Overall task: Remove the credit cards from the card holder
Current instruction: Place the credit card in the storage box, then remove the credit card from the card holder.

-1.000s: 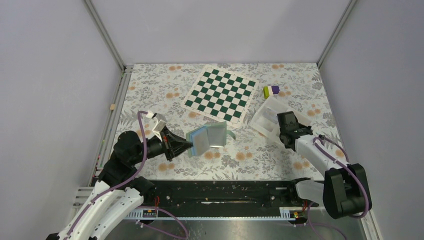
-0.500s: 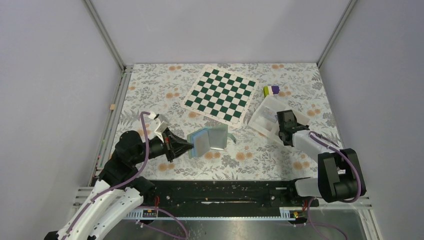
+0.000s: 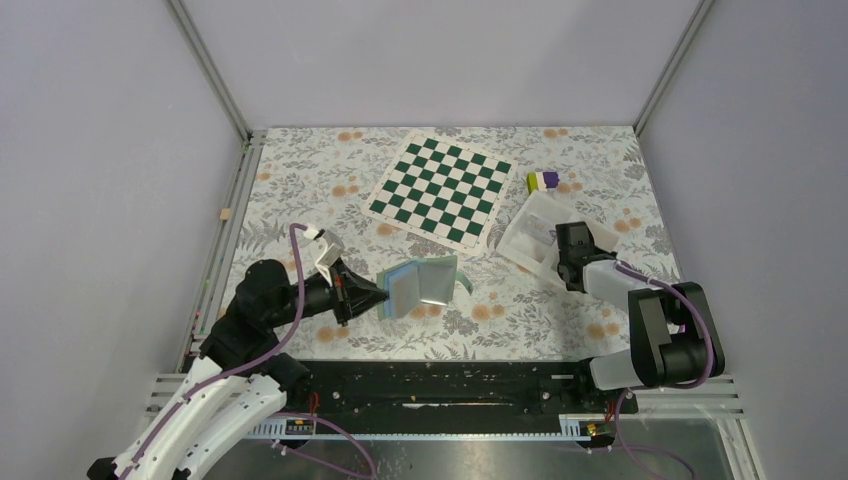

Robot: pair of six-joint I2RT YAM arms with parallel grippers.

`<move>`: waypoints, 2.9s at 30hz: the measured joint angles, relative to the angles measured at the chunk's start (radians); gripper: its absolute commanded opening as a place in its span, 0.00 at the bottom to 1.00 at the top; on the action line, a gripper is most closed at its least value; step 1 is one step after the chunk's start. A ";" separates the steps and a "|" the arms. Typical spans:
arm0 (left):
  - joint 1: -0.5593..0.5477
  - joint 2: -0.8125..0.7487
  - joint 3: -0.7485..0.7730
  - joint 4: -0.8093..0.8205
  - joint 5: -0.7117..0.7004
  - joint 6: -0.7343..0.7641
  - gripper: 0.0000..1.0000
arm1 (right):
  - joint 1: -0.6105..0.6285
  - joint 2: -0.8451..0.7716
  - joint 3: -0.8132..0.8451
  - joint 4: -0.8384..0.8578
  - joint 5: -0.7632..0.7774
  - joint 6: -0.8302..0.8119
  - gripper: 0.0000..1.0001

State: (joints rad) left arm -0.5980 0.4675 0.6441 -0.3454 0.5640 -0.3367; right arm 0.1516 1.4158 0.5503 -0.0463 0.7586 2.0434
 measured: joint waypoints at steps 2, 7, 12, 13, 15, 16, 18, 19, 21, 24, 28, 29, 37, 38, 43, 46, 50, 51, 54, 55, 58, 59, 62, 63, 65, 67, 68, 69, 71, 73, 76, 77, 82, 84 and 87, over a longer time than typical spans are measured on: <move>-0.002 0.000 0.000 -0.001 -0.001 0.001 0.00 | -0.005 0.001 0.000 0.011 -0.002 0.000 0.15; -0.006 0.000 0.000 -0.002 -0.001 0.001 0.00 | -0.016 0.002 0.006 0.038 -0.016 0.000 0.32; -0.012 0.000 0.000 -0.004 -0.005 0.005 0.00 | -0.023 0.002 0.019 0.060 -0.027 0.000 0.38; -0.013 -0.001 0.000 -0.005 -0.005 0.005 0.00 | -0.024 0.002 0.019 0.060 -0.027 0.000 0.38; -0.013 -0.001 0.000 -0.005 -0.006 0.008 0.00 | -0.024 -0.002 0.019 0.058 -0.031 0.000 0.38; -0.013 -0.001 0.000 -0.005 -0.007 0.008 0.00 | -0.024 -0.004 0.019 0.056 -0.036 0.000 0.38; -0.013 -0.001 0.000 -0.006 -0.011 0.008 0.00 | -0.026 -0.011 0.020 0.049 -0.043 0.000 0.39; -0.013 -0.002 0.000 -0.006 -0.011 0.008 0.00 | -0.027 -0.014 0.021 0.042 -0.045 0.000 0.39; -0.014 -0.002 0.000 -0.006 -0.013 0.008 0.00 | -0.029 -0.022 0.022 0.026 -0.046 0.000 0.39; -0.014 -0.003 0.000 -0.006 -0.015 0.009 0.00 | -0.031 -0.041 0.023 0.013 -0.045 -0.003 0.42; -0.014 -0.003 0.000 -0.006 -0.017 0.013 0.00 | -0.036 -0.111 0.048 0.002 -0.046 -0.126 0.47; -0.014 -0.003 0.000 -0.006 -0.017 0.013 0.00 | -0.037 -0.134 0.061 0.003 -0.047 -0.174 0.48; -0.014 -0.003 0.000 0.010 -0.011 -0.006 0.00 | -0.042 -0.383 0.106 0.082 -0.262 -0.657 0.50; -0.014 -0.003 0.000 0.014 -0.011 -0.010 0.00 | -0.042 -0.406 0.123 0.077 -0.329 -0.731 0.50; -0.014 -0.003 0.000 0.029 -0.011 -0.037 0.00 | -0.036 -0.459 0.237 0.054 -0.719 -0.993 0.42; -0.014 0.000 0.000 0.046 -0.011 -0.061 0.00 | 0.029 -0.501 0.283 -0.017 -0.894 -1.113 0.39; -0.014 0.023 0.000 0.091 -0.017 -0.093 0.00 | 0.248 -0.568 0.317 -0.114 -1.011 -1.206 0.40; -0.014 0.034 -0.003 0.108 -0.020 -0.103 0.00 | 0.304 -0.585 0.312 -0.112 -1.032 -1.206 0.40; -0.016 0.069 -0.018 0.151 -0.034 -0.127 0.00 | 0.465 -0.625 0.300 -0.099 -1.067 -1.197 0.40; -0.016 0.082 -0.024 0.161 -0.040 -0.135 0.00 | 0.519 -0.635 0.300 -0.092 -1.068 -1.197 0.40; -0.016 0.115 -0.033 0.175 -0.057 -0.150 0.00 | 0.634 -0.663 0.297 -0.053 -1.067 -1.188 0.40; -0.016 0.127 -0.034 0.177 -0.064 -0.155 0.00 | 0.660 -0.673 0.290 -0.024 -1.067 -1.179 0.40; -0.016 0.141 -0.034 0.187 -0.084 -0.169 0.00 | 0.729 -0.690 0.260 0.064 -1.063 -1.148 0.40; -0.016 0.143 -0.034 0.192 -0.092 -0.174 0.00 | 0.761 -0.685 0.256 0.080 -1.052 -1.139 0.41; -0.016 0.146 -0.034 0.206 -0.101 -0.187 0.00 | 0.815 -0.662 0.257 0.084 -1.027 -1.134 0.41; -0.016 0.148 -0.034 0.221 -0.104 -0.196 0.00 | 0.855 -0.626 0.259 0.076 -0.996 -1.137 0.43; -0.016 0.150 -0.034 0.230 -0.104 -0.201 0.00 | 0.864 -0.609 0.259 0.071 -0.983 -1.141 0.46; -0.016 0.150 -0.034 0.237 -0.104 -0.208 0.00 | 0.869 -0.587 0.259 0.065 -0.973 -1.152 0.49; -0.016 0.148 -0.034 0.253 -0.100 -0.220 0.00 | 0.871 -0.558 0.256 0.050 -0.952 -1.185 0.56; -0.016 0.143 -0.034 0.267 -0.095 -0.231 0.00 | 0.872 -0.554 0.254 0.024 -0.932 -1.247 0.58; -0.016 0.122 -0.034 0.285 -0.080 -0.246 0.00 | 0.864 -0.579 0.269 -0.050 -0.905 -1.374 0.59; -0.016 0.116 -0.034 0.293 -0.073 -0.249 0.00 | 0.857 -0.584 0.278 -0.066 -0.906 -1.400 0.59; -0.016 0.108 -0.037 0.327 -0.017 -0.272 0.00 | 0.809 -0.591 0.337 -0.100 -0.961 -1.468 0.56; -0.016 0.110 -0.046 0.351 0.009 -0.285 0.00 | 0.806 -0.594 0.336 -0.092 -0.989 -1.469 0.56; -0.016 0.118 -0.058 0.388 0.051 -0.307 0.00 | 0.801 -0.594 0.335 -0.081 -1.021 -1.467 0.55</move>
State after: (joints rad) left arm -0.6140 0.5854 0.5858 0.0425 0.6155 -0.6437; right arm 0.9527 0.8223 0.8848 -0.1272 -0.2626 0.5762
